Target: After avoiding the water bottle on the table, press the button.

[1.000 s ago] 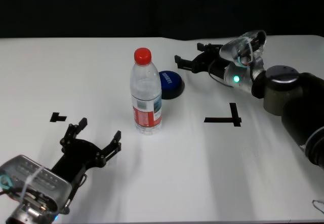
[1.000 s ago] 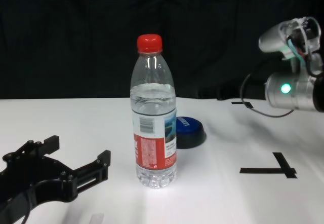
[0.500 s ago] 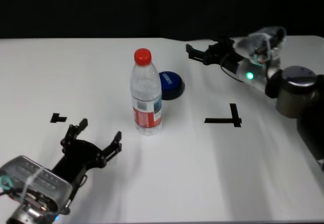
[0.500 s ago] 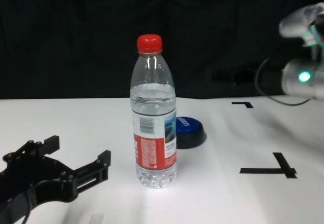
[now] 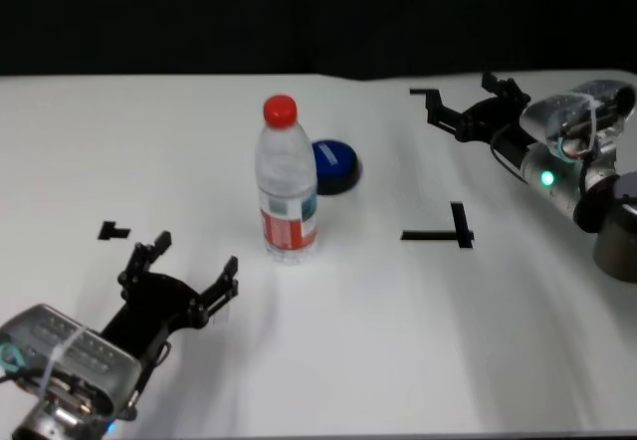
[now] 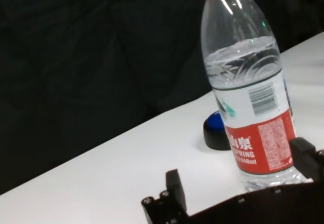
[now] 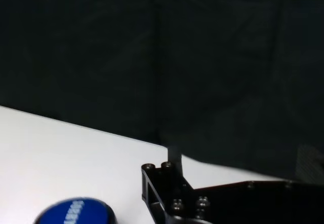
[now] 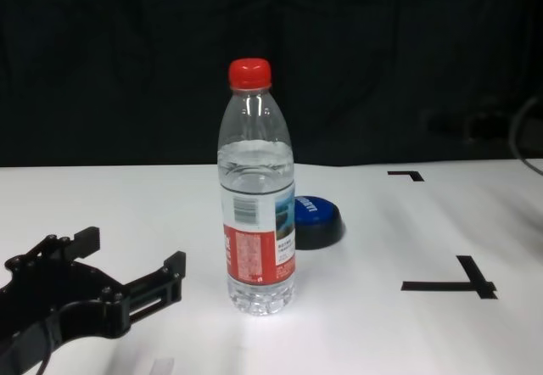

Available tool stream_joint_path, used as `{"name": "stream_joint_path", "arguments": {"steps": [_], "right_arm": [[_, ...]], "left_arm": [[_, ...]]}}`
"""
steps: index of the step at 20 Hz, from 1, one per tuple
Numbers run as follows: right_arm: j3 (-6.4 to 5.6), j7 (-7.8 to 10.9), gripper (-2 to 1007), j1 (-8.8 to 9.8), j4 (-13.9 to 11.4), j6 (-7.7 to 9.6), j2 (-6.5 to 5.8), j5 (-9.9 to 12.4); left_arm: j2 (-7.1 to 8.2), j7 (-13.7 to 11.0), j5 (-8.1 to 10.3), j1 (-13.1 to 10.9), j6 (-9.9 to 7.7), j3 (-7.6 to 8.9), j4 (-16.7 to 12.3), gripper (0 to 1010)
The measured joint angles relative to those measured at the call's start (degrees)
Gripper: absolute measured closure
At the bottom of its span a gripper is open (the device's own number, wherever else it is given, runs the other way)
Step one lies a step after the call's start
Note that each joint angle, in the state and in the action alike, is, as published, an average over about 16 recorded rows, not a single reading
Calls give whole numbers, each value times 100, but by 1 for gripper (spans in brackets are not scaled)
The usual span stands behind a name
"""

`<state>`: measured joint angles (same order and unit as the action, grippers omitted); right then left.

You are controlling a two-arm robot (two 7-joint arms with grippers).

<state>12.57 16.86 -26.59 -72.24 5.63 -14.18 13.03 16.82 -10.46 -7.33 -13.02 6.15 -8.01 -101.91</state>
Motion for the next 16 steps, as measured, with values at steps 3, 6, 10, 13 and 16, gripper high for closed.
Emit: {"name": "stream_joint_path", "arguments": {"steps": [3,6,10,13,16], "right_arm": [[-154,-353,2,446,-593,183,-69,-41],[-298,-695,2,845,-1090,337,-83,-130],[-454,-1089,3,1288,-1624,520,-34,-287],[-546,-1307,2,1547,-1902,660,42,-383],[-627,-1452,3,1746,-2058,807,152,-427]], "left_arm": [[0,0,0,0,0,0,0,7],[0,0,0,0,0,0,0,7],[0,0,0,0,0,0,0,7],[0,0,0,0,0,0,0,7],[0,0,0,0,0,0,0,7]]}}
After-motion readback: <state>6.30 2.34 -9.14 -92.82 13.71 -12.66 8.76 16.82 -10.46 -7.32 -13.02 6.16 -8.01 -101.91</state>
